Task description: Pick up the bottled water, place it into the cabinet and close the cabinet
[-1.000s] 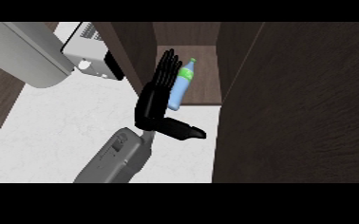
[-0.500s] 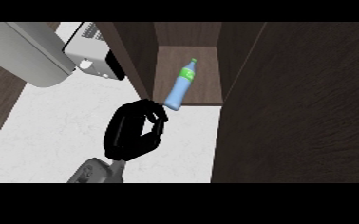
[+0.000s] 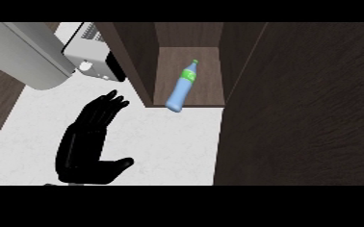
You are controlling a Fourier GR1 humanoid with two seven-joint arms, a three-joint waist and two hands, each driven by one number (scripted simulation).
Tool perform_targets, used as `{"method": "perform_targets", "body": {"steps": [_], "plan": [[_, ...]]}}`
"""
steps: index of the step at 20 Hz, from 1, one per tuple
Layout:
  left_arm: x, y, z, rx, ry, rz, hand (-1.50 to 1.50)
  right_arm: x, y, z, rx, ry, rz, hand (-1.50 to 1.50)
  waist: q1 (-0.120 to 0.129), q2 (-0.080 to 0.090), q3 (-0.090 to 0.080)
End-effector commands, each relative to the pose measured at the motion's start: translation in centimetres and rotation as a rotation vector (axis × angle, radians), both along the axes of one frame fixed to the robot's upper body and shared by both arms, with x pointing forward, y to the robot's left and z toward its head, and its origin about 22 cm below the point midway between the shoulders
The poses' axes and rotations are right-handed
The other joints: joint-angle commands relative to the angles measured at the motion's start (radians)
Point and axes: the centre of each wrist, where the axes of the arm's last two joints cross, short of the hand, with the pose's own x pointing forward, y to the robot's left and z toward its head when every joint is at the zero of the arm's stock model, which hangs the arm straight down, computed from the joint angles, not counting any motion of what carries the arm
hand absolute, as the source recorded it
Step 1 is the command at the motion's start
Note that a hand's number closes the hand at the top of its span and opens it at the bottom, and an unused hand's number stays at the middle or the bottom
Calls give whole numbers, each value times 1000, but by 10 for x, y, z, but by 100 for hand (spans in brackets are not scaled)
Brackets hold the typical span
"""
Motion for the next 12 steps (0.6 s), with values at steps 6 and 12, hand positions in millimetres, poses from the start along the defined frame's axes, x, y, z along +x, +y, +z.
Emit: {"method": "perform_targets", "body": {"steps": [6,12], "plan": [[-27,48,7,-68,29,46,-150,-2,22,51,-114,-151,216,150,21,-4,-6],[-31,74,9,-68,37,67,-150,3,28,53,-152,-190,324,150,32,-5,-12]]}}
